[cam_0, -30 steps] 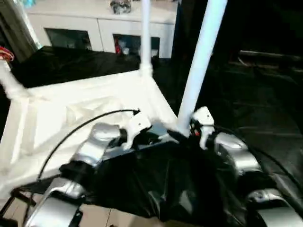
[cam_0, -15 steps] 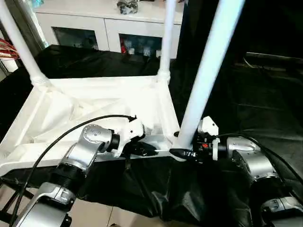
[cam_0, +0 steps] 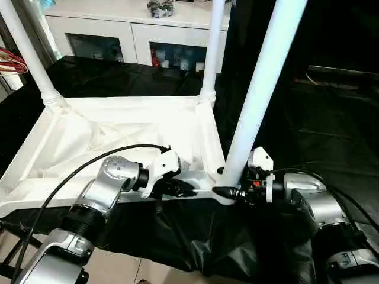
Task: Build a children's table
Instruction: Rotate leg to tighten
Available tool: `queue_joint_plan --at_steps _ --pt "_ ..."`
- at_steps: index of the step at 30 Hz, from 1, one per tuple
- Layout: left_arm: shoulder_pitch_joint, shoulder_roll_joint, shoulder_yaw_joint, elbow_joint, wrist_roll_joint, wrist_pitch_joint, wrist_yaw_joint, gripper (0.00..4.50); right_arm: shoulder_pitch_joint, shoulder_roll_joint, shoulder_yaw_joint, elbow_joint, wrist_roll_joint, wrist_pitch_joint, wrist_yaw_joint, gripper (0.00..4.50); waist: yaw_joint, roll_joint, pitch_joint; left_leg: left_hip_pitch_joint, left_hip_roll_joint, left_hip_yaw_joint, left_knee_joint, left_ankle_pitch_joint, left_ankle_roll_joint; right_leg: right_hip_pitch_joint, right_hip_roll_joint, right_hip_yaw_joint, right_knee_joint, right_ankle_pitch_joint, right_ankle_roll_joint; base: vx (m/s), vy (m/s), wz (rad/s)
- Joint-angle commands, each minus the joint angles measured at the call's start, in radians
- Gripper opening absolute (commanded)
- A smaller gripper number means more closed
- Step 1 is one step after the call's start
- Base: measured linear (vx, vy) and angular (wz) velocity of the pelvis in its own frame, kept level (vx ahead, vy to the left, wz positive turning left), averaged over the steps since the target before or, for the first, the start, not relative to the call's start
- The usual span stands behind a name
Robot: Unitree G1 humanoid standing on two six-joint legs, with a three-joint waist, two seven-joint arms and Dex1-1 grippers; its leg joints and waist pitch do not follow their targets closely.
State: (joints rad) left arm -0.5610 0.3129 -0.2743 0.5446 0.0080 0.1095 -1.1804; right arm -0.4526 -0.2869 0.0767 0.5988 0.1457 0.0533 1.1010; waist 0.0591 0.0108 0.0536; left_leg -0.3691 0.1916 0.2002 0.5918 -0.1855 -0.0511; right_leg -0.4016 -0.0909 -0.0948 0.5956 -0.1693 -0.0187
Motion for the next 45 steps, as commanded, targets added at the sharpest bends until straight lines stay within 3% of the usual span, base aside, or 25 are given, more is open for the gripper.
queue_joint_plan --at_steps 1,6,10,17,18,20,22,26,31,34,40,45 --pt "-0.057 -0.074 0.013 0.015 0.009 0.005 0.132 0.0 -0.025 0.088 0.034 0.036 -0.023 -0.004 -0.113 2.7 -0.004 -0.003 -0.063 0.015 0.046 -0.025 -0.072 -0.254 0.027 0.046 -0.069 0.054 -0.082 -0.336 -0.208 0.0 0.0 0.0" --pt "-0.098 -0.147 0.017 0.073 0.046 0.022 0.282 0.0 -0.061 0.163 0.001 0.118 -0.065 -0.019 -0.348 2.69 -0.016 -0.003 -0.06 0.019 0.044 -0.029 -0.074 -0.286 0.005 0.04 -0.07 0.053 -0.092 -0.409 -0.178 0.0 0.0 0.0" --pt "-0.125 -0.21 0.021 0.108 0.067 0.039 0.4 0.0 -0.089 0.234 -0.036 0.165 -0.069 0.004 -0.517 2.69 -0.02 0.0 -0.063 0.019 0.044 -0.028 -0.074 -0.28 0.013 0.04 -0.068 0.054 -0.091 -0.374 -0.181 0.0 0.0 0.0" --pt "-0.128 -0.221 0.021 0.114 0.073 0.041 0.419 0.0 -0.093 0.249 -0.04 0.172 -0.069 0.002 -0.539 2.69 -0.019 -0.001 -0.067 0.012 0.043 -0.025 -0.071 -0.236 0.044 0.047 -0.067 0.054 -0.081 -0.279 -0.206 0.0 0.0 0.0" --pt "-0.129 -0.223 0.021 0.115 0.074 0.042 0.423 0.0 -0.094 0.251 -0.041 0.173 -0.069 0.001 -0.544 3.04 -0.02 0.0 -0.066 0.013 0.044 -0.024 -0.072 -0.238 0.043 0.045 -0.066 0.054 -0.081 -0.279 -0.207 0.0 0.0 0.0" --pt "-0.124 -0.221 0.012 0.114 0.083 0.021 0.407 0.0 -0.115 0.282 -0.052 0.184 -0.043 0.002 -0.51 3.25 -0.022 -0.003 -0.065 0.012 0.044 -0.026 -0.073 -0.256 0.041 0.046 -0.067 0.053 -0.083 -0.301 -0.205 0.0 0.0 0.0" --pt "-0.114 -0.205 0.009 0.105 0.078 0.004 0.367 0.0 -0.122 0.269 -0.026 0.186 -0.063 -0.024 -0.475 3.49 -0.022 -0.001 -0.063 0.014 0.044 -0.026 -0.074 -0.274 0.034 0.044 -0.068 0.053 -0.087 -0.333 -0.197 0.0 0.0 0.0" --pt "-0.098 -0.169 0.006 0.088 0.064 -0.013 0.308 0.0 -0.109 0.226 0.005 0.158 -0.066 -0.044 -0.379 3.49 -0.024 -0.001 -0.065 0.011 0.044 -0.027 -0.074 -0.268 0.037 0.047 -0.068 0.054 -0.084 -0.316 -0.197 0.0 0.0 0.0" --pt "-0.06 -0.106 0.002 0.028 0.024 -0.039 0.167 0.0 -0.073 0.137 0.029 0.074 -0.029 -0.053 -0.147 3.49 -0.02 -0.001 -0.073 0.005 0.046 -0.023 -0.065 -0.18 0.084 0.057 -0.066 0.054 -0.062 -0.15 -0.247 0.0 0.0 0.0" --pt "-0.047 -0.081 -0.003 0.007 0.013 -0.041 0.119 0.0 -0.06 0.103 0.041 0.055 -0.023 -0.06 -0.072 3.49 -0.015 0.0 -0.071 0.007 0.049 -0.019 -0.064 -0.165 0.102 0.054 -0.064 0.053 -0.059 -0.127 -0.268 0.0 0.0 0.0" --pt "-0.026 -0.015 -0.009 -0.033 -0.016 -0.033 0.002 0.0 -0.028 0.015 0.068 -0.006 0.014 -0.019 0.117 3.35 -0.001 0.0 -0.065 0.013 0.052 -0.018 -0.068 -0.225 0.077 0.049 -0.066 0.055 -0.069 -0.237 -0.247 0.0 0.0 0.0" --pt "-0.02 0.015 -0.013 -0.044 -0.022 -0.021 -0.049 0.0 -0.016 -0.009 0.079 -0.034 0.016 0.004 0.181 3.02 0.005 0.001 -0.067 0.015 0.053 -0.02 -0.07 -0.218 0.059 0.048 -0.065 0.055 -0.067 -0.23 -0.243 0.0 0.0 0.0"
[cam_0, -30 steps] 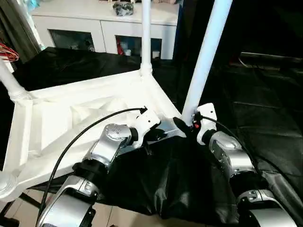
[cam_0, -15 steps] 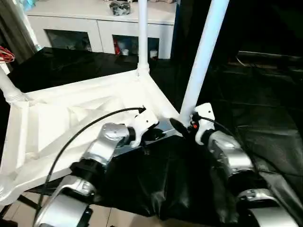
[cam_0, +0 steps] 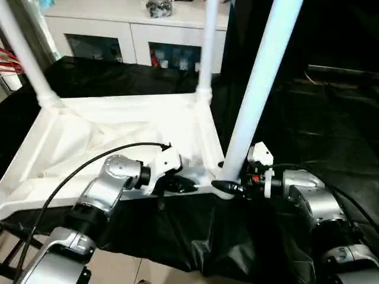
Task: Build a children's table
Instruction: Rotate leg to tighten
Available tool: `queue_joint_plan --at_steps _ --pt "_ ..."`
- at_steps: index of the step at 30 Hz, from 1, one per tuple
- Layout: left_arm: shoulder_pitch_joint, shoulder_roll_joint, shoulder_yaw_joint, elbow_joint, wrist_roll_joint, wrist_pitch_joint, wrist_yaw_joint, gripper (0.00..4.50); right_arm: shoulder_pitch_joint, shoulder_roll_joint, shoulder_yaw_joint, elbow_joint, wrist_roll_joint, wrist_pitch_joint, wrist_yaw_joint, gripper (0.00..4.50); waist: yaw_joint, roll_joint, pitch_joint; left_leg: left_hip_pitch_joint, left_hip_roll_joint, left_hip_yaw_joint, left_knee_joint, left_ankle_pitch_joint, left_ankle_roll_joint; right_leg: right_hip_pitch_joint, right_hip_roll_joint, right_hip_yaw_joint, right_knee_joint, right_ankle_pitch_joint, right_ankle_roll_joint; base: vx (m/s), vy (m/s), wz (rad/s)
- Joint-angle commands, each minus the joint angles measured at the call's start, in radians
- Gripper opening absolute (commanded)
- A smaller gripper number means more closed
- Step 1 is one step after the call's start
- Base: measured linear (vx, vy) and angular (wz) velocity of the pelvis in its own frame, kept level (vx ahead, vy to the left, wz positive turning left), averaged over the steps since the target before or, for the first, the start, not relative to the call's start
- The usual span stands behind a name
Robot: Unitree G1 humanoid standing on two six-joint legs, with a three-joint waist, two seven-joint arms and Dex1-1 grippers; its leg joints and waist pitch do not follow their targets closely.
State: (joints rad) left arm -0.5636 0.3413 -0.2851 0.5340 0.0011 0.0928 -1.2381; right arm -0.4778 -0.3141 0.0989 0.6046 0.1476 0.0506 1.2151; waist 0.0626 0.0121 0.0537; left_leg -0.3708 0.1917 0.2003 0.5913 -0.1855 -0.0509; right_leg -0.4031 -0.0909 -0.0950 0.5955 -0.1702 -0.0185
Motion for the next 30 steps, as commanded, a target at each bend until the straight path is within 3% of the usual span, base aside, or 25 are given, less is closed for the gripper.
queue_joint_plan --at_steps 1,9,15,22,27,30 --pt "-0.017 -0.01 -0.002 -0.035 -0.017 -0.002 0.002 0.0 0.011 0.017 0.059 -0.045 0.013 0.008 0.074 3.02 0.002 -0.001 -0.069 0.014 0.052 -0.021 -0.068 -0.207 0.06 0.052 -0.066 0.055 -0.063 -0.211 -0.245 0.0 0.0 0.0" --pt "-0.022 -0.005 -0.006 -0.038 -0.024 0.01 -0.016 0.0 0.024 0.015 0.083 -0.067 0.013 0.01 0.089 2.66 0.001 -0.002 -0.068 0.013 0.05 -0.02 -0.067 -0.2 0.062 0.051 -0.066 0.055 -0.065 -0.22 -0.242 0.0 0.0 0.0" --pt "-0.048 -0.049 0.017 0.013 0.01 0.007 0.12 0.0 0.024 0.059 0.047 -0.05 0.014 0.022 -0.007 2.64 0.001 -0.006 -0.068 0.016 0.05 -0.02 -0.067 -0.205 0.055 0.049 -0.065 0.056 -0.067 -0.229 -0.239 0.0 0.0 0.0" --pt "-0.118 -0.154 0.042 0.109 0.062 0.05 0.365 0.0 -0.036 0.194 -0.025 0.109 -0.064 -0.016 -0.439 2.64 -0.015 -0.007 -0.062 0.022 0.043 -0.027 -0.072 -0.258 0.011 0.043 -0.069 0.053 -0.087 -0.38 -0.186 0.0 0.0 0.0" --pt "-0.171 -0.24 0.06 0.18 0.083 0.076 0.528 0.0 -0.092 0.29 -0.065 0.205 -0.098 0.002 -0.704 2.64 -0.021 -0.007 -0.065 0.02 0.041 -0.026 -0.07 -0.253 0.015 0.043 -0.068 0.053 -0.09 -0.376 -0.177 0.0 0.0 0.0" --pt "-0.184 -0.264 0.062 0.198 0.089 0.072 0.562 0.0 -0.114 0.313 -0.061 0.229 -0.106 -0.008 -0.732 2.64 -0.023 -0.006 -0.066 0.019 0.041 -0.026 -0.07 -0.242 0.021 0.044 -0.067 0.053 -0.087 -0.339 -0.188 0.0 0.0 0.0"
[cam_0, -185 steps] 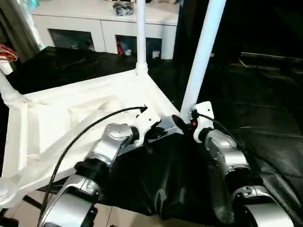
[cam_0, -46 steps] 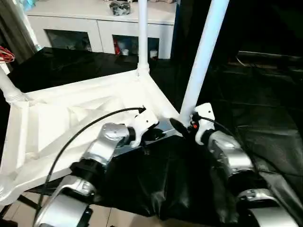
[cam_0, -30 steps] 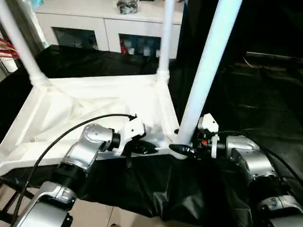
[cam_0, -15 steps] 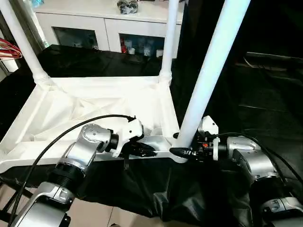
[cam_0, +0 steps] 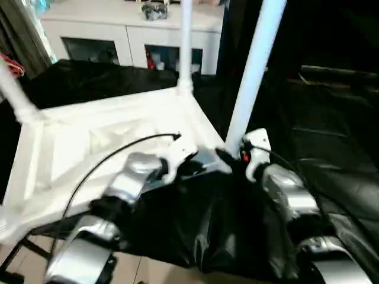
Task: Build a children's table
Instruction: Rotate leg to tighten
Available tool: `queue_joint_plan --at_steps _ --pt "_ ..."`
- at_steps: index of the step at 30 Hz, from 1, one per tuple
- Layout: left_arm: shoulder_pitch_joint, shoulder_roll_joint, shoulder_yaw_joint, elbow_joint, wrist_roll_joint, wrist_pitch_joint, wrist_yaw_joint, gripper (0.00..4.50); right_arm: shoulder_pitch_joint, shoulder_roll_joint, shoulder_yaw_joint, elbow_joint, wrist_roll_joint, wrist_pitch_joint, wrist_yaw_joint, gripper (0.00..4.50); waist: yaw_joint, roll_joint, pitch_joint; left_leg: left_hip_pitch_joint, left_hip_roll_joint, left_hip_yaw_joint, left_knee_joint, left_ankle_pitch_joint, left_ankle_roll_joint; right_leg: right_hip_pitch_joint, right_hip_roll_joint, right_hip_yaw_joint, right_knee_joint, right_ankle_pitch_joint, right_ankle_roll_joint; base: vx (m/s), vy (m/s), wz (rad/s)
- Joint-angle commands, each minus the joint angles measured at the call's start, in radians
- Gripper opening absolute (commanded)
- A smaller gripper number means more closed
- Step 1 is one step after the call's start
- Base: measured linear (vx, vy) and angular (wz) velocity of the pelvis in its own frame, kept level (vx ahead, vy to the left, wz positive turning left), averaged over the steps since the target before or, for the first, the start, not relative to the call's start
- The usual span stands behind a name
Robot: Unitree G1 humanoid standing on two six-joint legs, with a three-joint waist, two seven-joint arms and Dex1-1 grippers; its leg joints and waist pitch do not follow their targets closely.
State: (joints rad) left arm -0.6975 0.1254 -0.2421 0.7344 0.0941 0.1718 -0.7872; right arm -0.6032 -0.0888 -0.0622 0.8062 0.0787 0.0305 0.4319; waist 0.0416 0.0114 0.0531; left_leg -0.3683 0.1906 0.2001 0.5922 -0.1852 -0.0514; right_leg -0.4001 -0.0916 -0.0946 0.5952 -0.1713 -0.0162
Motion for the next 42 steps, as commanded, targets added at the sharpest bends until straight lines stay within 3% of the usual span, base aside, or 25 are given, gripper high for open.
queue_joint_plan --at_steps 1,4,10,16,25,32,33,37,42 --pt "-0.05 -0.053 0.013 -0.002 -0.002 -0.012 0.106 0.0 0.003 0.092 0.101 0.031 -0.036 -0.002 0.053 2.64 0.001 -0.003 -0.066 0.014 0.041 -0.024 -0.069 -0.231 0.034 0.044 -0.068 0.053 -0.083 -0.304 -0.198 0.0 0.0 0.0" --pt "-0.046 -0.054 0.007 -0.005 -0.004 -0.026 0.08 0.0 -0.008 0.093 0.076 0.034 0.0 -0.007 0.1 3.36 0.002 -0.005 -0.07 0.011 0.043 -0.023 -0.068 -0.206 0.051 0.047 -0.067 0.053 -0.076 -0.253 -0.208 0.0 0.0 0.0" --pt "-0.018 -0.016 -0.005 -0.037 -0.022 -0.072 -0.021 0.0 -0.012 0.039 0.09 0.029 -0.002 -0.022 0.189 3.84 0.001 -0.002 -0.072 0.009 0.043 -0.022 -0.065 -0.184 0.075 0.051 -0.067 0.053 -0.068 -0.187 -0.241 0.0 0.0 0.0" --pt "0.024 0.037 -0.016 -0.086 -0.043 -0.088 -0.13 0.0 0.006 -0.035 0.11 -0.012 0.02 -0.01 0.355 3.84 -0.003 -0.004 -0.071 0.006 0.046 -0.021 -0.063 -0.182 0.09 0.055 -0.067 0.053 -0.064 -0.165 -0.261 0.0 0.0 0.0" --pt "0.078 0.124 -0.033 -0.178 -0.093 -0.071 -0.327 0.0 0.075 -0.16 0.188 -0.133 0.042 -0.028 0.699 3.84 0.011 -0.002 -0.067 0.011 0.053 -0.018 -0.065 -0.206 0.086 0.049 -0.065 0.053 -0.066 -0.208 -0.257 0.0 0.0 0.0" --pt "0.11 0.184 -0.046 -0.233 -0.115 -0.044 -0.436 0.0 0.123 -0.221 0.235 -0.227 0.069 0.051 0.854 3.33 0.024 0.001 -0.068 0.013 0.053 -0.019 -0.067 -0.204 0.072 0.048 -0.064 0.054 -0.064 -0.203 -0.256 0.0 0.0 0.0" --pt "0.112 0.188 -0.046 -0.237 -0.116 -0.041 -0.443 0.0 0.126 -0.226 0.239 -0.233 0.067 0.054 0.863 3.07 0.024 0.0 -0.067 0.012 0.054 -0.02 -0.068 -0.205 0.07 0.049 -0.064 0.053 -0.064 -0.208 -0.253 0.0 0.0 0.0" --pt "0.117 0.205 -0.047 -0.253 -0.123 -0.025 -0.472 0.0 0.134 -0.238 0.25 -0.249 0.061 0.058 0.884 2.78 0.024 0.0 -0.068 0.012 0.053 -0.02 -0.068 -0.204 0.064 0.049 -0.065 0.054 -0.064 -0.209 -0.252 0.0 0.0 0.0" --pt "0.12 0.211 -0.049 -0.261 -0.125 -0.019 -0.478 0.0 0.143 -0.239 0.255 -0.267 0.06 0.073 0.889 2.65 0.023 -0.001 -0.068 0.012 0.052 -0.021 -0.068 -0.205 0.061 0.049 -0.065 0.054 -0.066 -0.224 -0.246 0.0 0.0 0.0"
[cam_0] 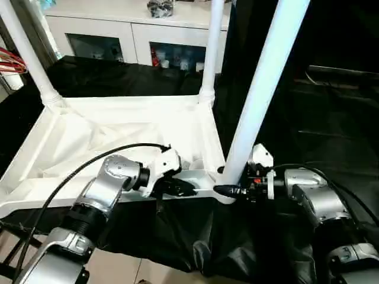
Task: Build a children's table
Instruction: Rotate leg to tighten
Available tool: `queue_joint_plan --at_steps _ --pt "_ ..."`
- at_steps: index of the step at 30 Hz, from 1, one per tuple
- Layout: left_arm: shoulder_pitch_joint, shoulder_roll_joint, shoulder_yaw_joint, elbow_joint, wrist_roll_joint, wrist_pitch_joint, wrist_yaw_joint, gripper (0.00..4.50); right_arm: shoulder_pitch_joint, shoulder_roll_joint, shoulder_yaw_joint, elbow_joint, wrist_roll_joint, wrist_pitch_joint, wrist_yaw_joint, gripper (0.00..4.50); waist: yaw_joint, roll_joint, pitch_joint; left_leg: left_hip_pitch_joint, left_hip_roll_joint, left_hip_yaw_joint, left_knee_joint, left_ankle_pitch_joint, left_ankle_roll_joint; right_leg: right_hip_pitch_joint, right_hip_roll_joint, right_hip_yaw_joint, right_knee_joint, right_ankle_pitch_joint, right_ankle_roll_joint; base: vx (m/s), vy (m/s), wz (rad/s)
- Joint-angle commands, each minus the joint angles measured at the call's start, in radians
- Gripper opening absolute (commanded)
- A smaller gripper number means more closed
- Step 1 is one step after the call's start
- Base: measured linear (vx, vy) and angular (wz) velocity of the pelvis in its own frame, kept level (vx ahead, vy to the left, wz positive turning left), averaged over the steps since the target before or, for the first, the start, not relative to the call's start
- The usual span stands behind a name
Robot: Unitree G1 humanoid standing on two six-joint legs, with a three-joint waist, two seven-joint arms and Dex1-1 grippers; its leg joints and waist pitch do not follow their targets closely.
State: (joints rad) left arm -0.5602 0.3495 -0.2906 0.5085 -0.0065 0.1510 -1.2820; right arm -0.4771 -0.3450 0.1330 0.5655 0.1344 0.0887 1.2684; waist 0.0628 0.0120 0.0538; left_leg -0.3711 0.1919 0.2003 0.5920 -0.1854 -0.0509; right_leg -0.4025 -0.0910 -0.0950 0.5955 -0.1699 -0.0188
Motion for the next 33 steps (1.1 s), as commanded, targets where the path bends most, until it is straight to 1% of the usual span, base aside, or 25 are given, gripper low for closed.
queue_joint_plan --at_steps 1,4,7,9,10,11,12,13,14,16,17,18,19,20,22,23,24,25,26,27,29,30,31,33 --pt "-0.016 -0.014 -0.001 -0.035 -0.024 0.002 0.019 0.0 0.02 0.019 0.061 -0.031 0.006 0.021 0.053 2.63 0.002 -0.003 -0.068 0.015 0.051 -0.021 -0.068 -0.203 0.06 0.051 -0.065 0.054 -0.066 -0.226 -0.242 0.0 0.0 0.0" --pt "-0.015 -0.027 0.006 -0.035 -0.026 0.006 0.049 0.0 0.03 0.033 0.053 -0.037 0.011 0.026 0.027 2.62 0.003 -0.003 -0.07 0.015 0.05 -0.021 -0.067 -0.194 0.062 0.051 -0.065 0.054 -0.064 -0.213 -0.243 0.0 0.0 0.0" --pt "-0.02 -0.048 0.019 -0.028 -0.02 0.005 0.095 0.0 0.028 0.06 0.033 -0.014 0.007 0.009 -0.041 2.62 0.001 -0.003 -0.068 0.015 0.05 -0.021 -0.068 -0.203 0.056 0.049 -0.067 0.055 -0.067 -0.232 -0.239 0.0 0.0 0.0" --pt "-0.032 -0.073 0.031 -0.008 -0.009 0.005 0.15 0.0 0.011 0.092 0.008 0.031 -0.019 0.005 -0.165 2.62 -0.002 -0.006 -0.067 0.015 0.049 -0.022 -0.069 -0.212 0.05 0.049 -0.067 0.055 -0.07 -0.254 -0.233 0.0 0.0 0.0" --pt "-0.042 -0.09 0.037 0.009 0.0 0.001 0.188 0.0 -0.002 0.113 -0.007 0.064 -0.038 0.004 -0.251 2.62 -0.01 -0.005 -0.061 0.017 0.046 -0.024 -0.071 -0.246 0.029 0.045 -0.069 0.054 -0.079 -0.33 -0.217 0.0 0.0 0.0" --pt "-0.049 -0.101 0.038 0.021 0.008 -0.004 0.214 0.0 -0.012 0.129 -0.017 0.088 -0.051 0.001 -0.311 2.62 -0.013 -0.006 -0.061 0.016 0.044 -0.026 -0.072 -0.259 0.023 0.049 -0.069 0.052 -0.082 -0.359 -0.206 0.0 0.0 0.0" --pt "-0.057 -0.112 0.039 0.034 0.017 -0.01 0.238 0.0 -0.021 0.145 -0.026 0.108 -0.064 0.0 -0.37 2.62 -0.017 -0.006 -0.062 0.019 0.044 -0.028 -0.072 -0.263 0.015 0.046 -0.07 0.053 -0.085 -0.385 -0.19 0.0 0.0 0.0" --pt "-0.069 -0.131 0.042 0.052 0.026 -0.006 0.278 0.0 -0.034 0.169 -0.04 0.135 -0.074 0.008 -0.451 2.61 -0.021 -0.008 -0.061 0.02 0.044 -0.027 -0.072 -0.268 0.012 0.042 -0.069 0.053 -0.087 -0.393 -0.188 0.0 0.0 0.0" --pt "-0.08 -0.147 0.045 0.066 0.033 -0.001 0.312 0.0 -0.044 0.189 -0.052 0.154 -0.079 0.015 -0.511 2.61 -0.026 -0.007 -0.061 0.022 0.041 -0.029 -0.072 -0.28 0.006 0.042 -0.068 0.052 -0.091 -0.415 -0.18 0.0 0.0 0.0" --pt "-0.106 -0.185 0.053 0.101 0.052 0.015 0.403 0.0 -0.064 0.24 -0.078 0.192 -0.083 0.018 -0.636 2.61 -0.032 -0.006 -0.061 0.024 0.041 -0.028 -0.072 -0.288 0.002 0.038 -0.068 0.052 -0.094 -0.431 -0.171 0.0 0.0 0.0" --pt "-0.126 -0.215 0.059 0.127 0.064 0.027 0.478 0.0 -0.081 0.277 -0.096 0.221 -0.084 0.011 -0.729 2.61 -0.031 -0.005 -0.062 0.024 0.04 -0.029 -0.071 -0.285 0.002 0.039 -0.068 0.052 -0.095 -0.429 -0.168 0.0 0.0 0.0" --pt "-0.126 -0.216 0.059 0.128 0.064 0.027 0.481 0.0 -0.081 0.278 -0.096 0.222 -0.084 0.01 -0.732 2.61 -0.032 -0.005 -0.062 0.024 0.041 -0.028 -0.072 -0.281 0.003 0.037 -0.067 0.053 -0.095 -0.417 -0.168 0.0 0.0 0.0" --pt "-0.142 -0.243 0.064 0.152 0.071 0.031 0.54 0.0 -0.099 0.307 -0.105 0.251 -0.095 -0.012 -0.814 2.61 -0.03 -0.005 -0.063 0.023 0.041 -0.028 -0.072 -0.278 0.008 0.04 -0.068 0.052 -0.094 -0.404 -0.17 0.0 0.0 0.0" --pt "-0.142 -0.243 0.064 0.152 0.071 0.031 0.54 0.0 -0.099 0.307 -0.105 0.251 -0.095 -0.012 -0.814 2.61 -0.03 -0.004 -0.064 0.023 0.041 -0.027 -0.071 -0.274 0.008 0.037 -0.068 0.053 -0.093 -0.394 -0.173 0.0 0.0 0.0" --pt "-0.151 -0.261 0.067 0.168 0.075 0.029 0.569 0.0 -0.113 0.324 -0.104 0.273 -0.111 -0.04 -0.863 2.61 -0.028 -0.004 -0.066 0.02 0.04 -0.025 -0.071 -0.257 0.014 0.04 -0.067 0.053 -0.088 -0.338 -0.185 0.0 0.0 0.0" --pt "-0.153 -0.274 0.06 0.172 0.082 0.016 0.568 0.0 -0.121 0.334 -0.105 0.281 -0.101 -0.05 -0.838 2.61 -0.026 -0.003 -0.067 0.02 0.041 -0.026 -0.071 -0.252 0.018 0.042 -0.067 0.053 -0.086 -0.323 -0.189 0.0 0.0 0.0" --pt "-0.155 -0.28 0.056 0.176 0.083 0.005 0.562 0.0 -0.125 0.336 -0.107 0.283 -0.086 -0.051 -0.804 2.61 -0.026 -0.003 -0.069 0.016 0.04 -0.024 -0.07 -0.239 0.029 0.045 -0.066 0.054 -0.081 -0.287 -0.197 0.0 0.0 0.0" --pt "-0.155 -0.281 0.055 0.177 0.083 0.003 0.56 0.0 -0.125 0.336 -0.108 0.284 -0.084 -0.051 -0.798 2.96 -0.025 -0.003 -0.069 0.016 0.041 -0.024 -0.07 -0.235 0.034 0.046 -0.066 0.054 -0.081 -0.277 -0.2 0.0 0.0 0.0" --pt "-0.154 -0.281 0.051 0.177 0.083 -0.005 0.548 0.0 -0.128 0.334 -0.116 0.285 -0.071 -0.047 -0.781 3.17 -0.024 -0.004 -0.07 0.015 0.041 -0.024 -0.068 -0.222 0.043 0.048 -0.066 0.054 -0.077 -0.254 -0.207 0.0 0.0 0.0" --pt "-0.15 -0.278 0.049 0.175 0.083 -0.011 0.538 0.0 -0.129 0.331 -0.122 0.282 -0.063 -0.044 -0.765 3.31 -0.023 -0.002 -0.071 0.014 0.042 -0.023 -0.068 -0.207 0.05 0.049 -0.066 0.054 -0.074 -0.227 -0.216 0.0 0.0 0.0" --pt "-0.142 -0.268 0.044 0.165 0.077 -0.024 0.505 0.0 -0.127 0.322 -0.125 0.272 -0.055 -0.038 -0.736 3.4 -0.024 -0.003 -0.071 0.013 0.041 -0.022 -0.067 -0.204 0.06 0.051 -0.066 0.054 -0.072 -0.213 -0.224 0.0 0.0 0.0" --pt "-0.14 -0.265 0.042 0.163 0.075 -0.024 0.5 0.0 -0.128 0.317 -0.125 0.273 -0.053 -0.039 -0.732 3.53 -0.024 -0.005 -0.07 0.012 0.041 -0.023 -0.067 -0.204 0.063 0.053 -0.066 0.053 -0.072 -0.218 -0.225 0.0 0.0 0.0" --pt "-0.134 -0.255 0.039 0.156 0.068 -0.031 0.48 0.0 -0.128 0.307 -0.124 0.274 -0.046 -0.039 -0.712 3.76 -0.023 -0.004 -0.069 0.014 0.042 -0.023 -0.067 -0.21 0.063 0.051 -0.067 0.053 -0.075 -0.234 -0.223 0.0 0.0 0.0" --pt "-0.131 -0.249 0.036 0.152 0.064 -0.038 0.465 0.0 -0.128 0.301 -0.123 0.275 -0.042 -0.04 -0.698 3.76 -0.024 -0.004 -0.068 0.012 0.042 -0.023 -0.068 -0.216 0.061 0.052 -0.068 0.053 -0.076 -0.248 -0.221 0.0 0.0 0.0"
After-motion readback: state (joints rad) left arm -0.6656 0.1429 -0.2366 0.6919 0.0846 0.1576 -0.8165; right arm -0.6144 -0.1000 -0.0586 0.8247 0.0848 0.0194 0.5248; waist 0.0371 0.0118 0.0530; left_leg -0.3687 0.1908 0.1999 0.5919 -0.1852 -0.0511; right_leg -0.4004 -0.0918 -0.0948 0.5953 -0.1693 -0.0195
